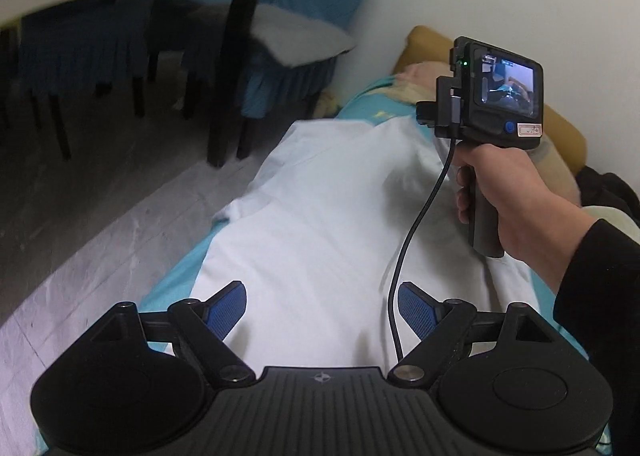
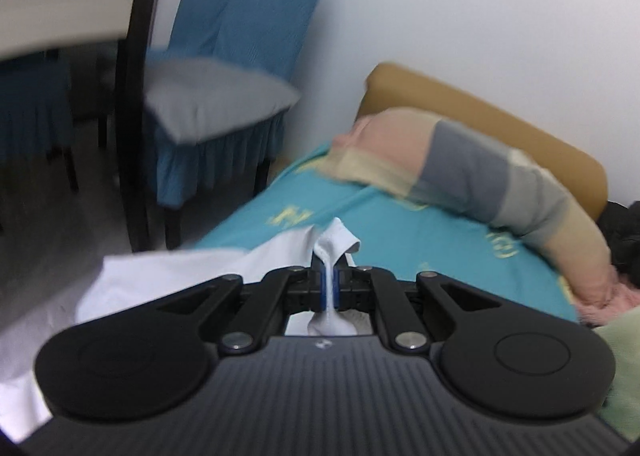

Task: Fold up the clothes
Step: 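Fold the held side over the T-shirt body lengthwise and open both grippers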

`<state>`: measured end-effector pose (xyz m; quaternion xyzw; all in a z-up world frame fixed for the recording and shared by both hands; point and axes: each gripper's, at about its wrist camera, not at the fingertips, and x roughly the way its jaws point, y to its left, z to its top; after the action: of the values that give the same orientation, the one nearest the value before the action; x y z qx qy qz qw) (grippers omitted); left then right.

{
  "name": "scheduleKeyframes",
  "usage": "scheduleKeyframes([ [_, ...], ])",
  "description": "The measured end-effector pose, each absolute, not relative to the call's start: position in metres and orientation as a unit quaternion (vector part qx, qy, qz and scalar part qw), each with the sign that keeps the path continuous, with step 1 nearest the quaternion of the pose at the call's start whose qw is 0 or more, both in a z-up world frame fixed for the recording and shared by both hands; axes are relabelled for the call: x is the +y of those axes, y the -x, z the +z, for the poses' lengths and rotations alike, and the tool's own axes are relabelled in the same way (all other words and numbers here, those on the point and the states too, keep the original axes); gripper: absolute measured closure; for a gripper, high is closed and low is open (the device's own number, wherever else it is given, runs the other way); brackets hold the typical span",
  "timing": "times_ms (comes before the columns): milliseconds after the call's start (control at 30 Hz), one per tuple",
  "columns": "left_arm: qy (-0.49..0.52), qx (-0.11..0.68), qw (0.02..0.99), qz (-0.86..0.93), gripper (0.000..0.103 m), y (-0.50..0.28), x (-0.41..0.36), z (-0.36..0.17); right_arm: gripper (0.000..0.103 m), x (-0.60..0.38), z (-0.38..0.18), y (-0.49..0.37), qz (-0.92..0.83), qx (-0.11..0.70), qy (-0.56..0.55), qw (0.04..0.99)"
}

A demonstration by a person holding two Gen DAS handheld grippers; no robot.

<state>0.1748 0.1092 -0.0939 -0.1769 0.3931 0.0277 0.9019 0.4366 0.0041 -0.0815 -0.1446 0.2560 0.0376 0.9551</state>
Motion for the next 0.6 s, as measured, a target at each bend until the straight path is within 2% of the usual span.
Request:
scheduleKeyframes([
  [100,0.201,0.42,0.884,0.025,0.019,-0.184,0.113,-0.115,0.092,0.005,-0.103,-0.453,0.032,0.272,0.133,0.953],
  [133,0.206,0.427,0.88,0.021,0.019,-0.186,0.111,-0.121,0.088,0.002,-0.105,-0.456,0.036,0.28,0.123,0.951],
  [167,0.207,0.432,0.878,0.018,0.019,-0.188,0.109,-0.125,0.068,-0.002,-0.106,-0.457,0.041,0.289,0.114,0.95],
  [200,0.206,0.436,0.876,0.013,0.019,-0.19,0.107,-0.128,0.054,-0.005,-0.108,-0.459,0.046,0.298,0.105,0.948],
  [233,0.204,0.437,0.876,0.008,0.02,-0.19,0.105,-0.13,0.029,-0.008,-0.106,-0.457,0.047,0.299,0.1,0.948],
  [267,0.201,0.438,0.876,0.003,0.02,-0.19,0.102,-0.132,0.022,-0.012,-0.102,-0.451,0.044,0.293,0.096,0.95],
  [433,0.181,0.435,0.882,-0.026,0.02,-0.182,0.083,-0.129,0.022,-0.042,-0.062,-0.408,0.05,0.285,0.049,0.956],
  [600,0.181,0.432,0.88,-0.079,0.02,-0.159,0.059,-0.117,0.022,-0.096,-0.013,-0.304,0.047,0.275,-0.029,0.96],
])
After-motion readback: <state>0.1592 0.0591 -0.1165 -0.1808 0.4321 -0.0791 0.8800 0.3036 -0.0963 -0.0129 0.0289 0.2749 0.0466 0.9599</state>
